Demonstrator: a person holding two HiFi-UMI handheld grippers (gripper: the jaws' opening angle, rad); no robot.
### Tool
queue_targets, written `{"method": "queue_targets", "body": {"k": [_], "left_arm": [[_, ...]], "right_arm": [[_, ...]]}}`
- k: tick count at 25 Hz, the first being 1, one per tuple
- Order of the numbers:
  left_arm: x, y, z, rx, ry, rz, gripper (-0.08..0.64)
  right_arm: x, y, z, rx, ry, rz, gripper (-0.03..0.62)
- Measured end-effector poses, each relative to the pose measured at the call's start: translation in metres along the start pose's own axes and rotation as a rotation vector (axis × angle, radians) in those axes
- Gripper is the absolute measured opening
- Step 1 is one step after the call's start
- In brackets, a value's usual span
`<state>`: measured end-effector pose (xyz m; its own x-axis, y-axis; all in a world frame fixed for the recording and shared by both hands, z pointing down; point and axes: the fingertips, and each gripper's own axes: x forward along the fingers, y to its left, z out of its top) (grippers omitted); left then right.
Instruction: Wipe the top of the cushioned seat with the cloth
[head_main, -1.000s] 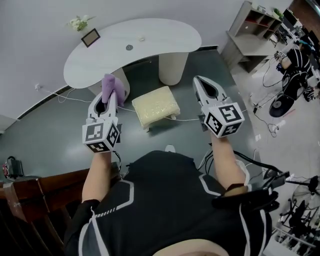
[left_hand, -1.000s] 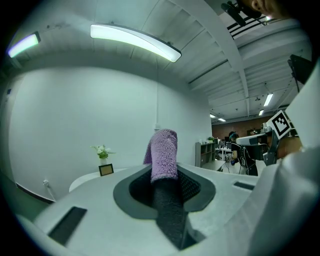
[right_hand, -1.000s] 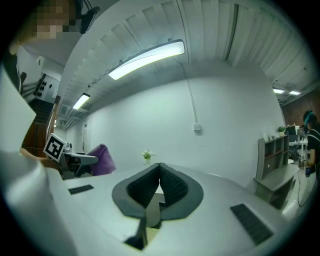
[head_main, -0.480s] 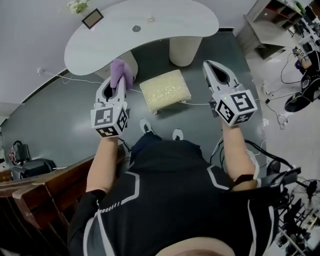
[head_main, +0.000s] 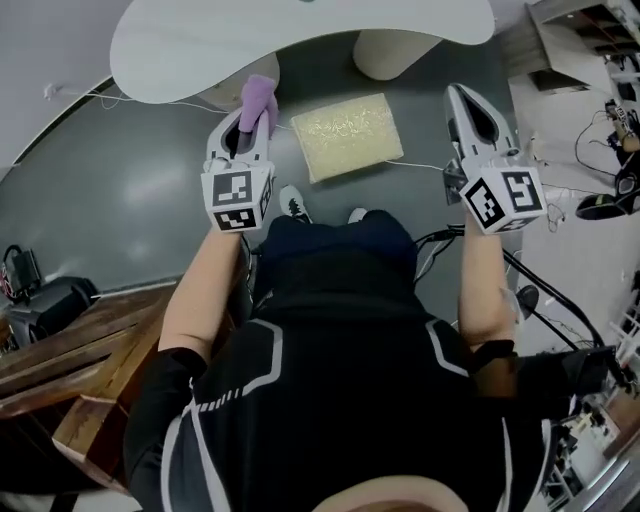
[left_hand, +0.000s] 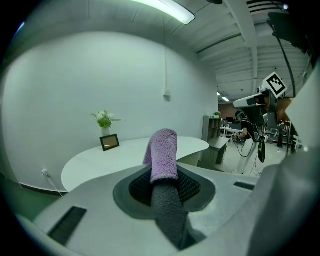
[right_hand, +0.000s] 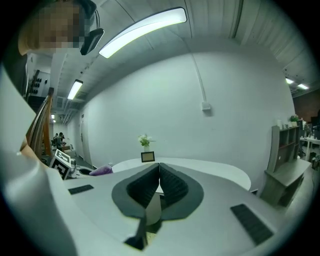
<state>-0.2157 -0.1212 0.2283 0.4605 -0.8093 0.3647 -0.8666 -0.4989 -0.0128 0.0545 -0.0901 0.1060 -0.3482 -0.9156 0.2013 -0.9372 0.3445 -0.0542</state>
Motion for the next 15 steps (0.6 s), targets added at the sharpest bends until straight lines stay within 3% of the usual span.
{"method": "queue_targets", "body": {"k": [7,9,11,15], "left_arm": [[0.044,0.005,-0.062,-0.002,0.100,0.031,0.077],[0.055,0.002,-0.086,0.007,0.130,0.043,0.077],[0.068,0.000,-0.112,-0.006,0.160,0.058,0.077],[0.094,-0.002,-0.166,-0.045,0.244,0.102,0.077]], "right_arm": [[0.058,-0.003,-0.058,0.038,0.079,0.108,0.009],[0.074,-0.016,-0.081,0.051,0.109,0.103,0.008],[0.089,-0.029,-0.103,0.065,0.132,0.096,0.006],[0.109,-0.032,-0.146,0.082,0.194,0.176,0.006]]}}
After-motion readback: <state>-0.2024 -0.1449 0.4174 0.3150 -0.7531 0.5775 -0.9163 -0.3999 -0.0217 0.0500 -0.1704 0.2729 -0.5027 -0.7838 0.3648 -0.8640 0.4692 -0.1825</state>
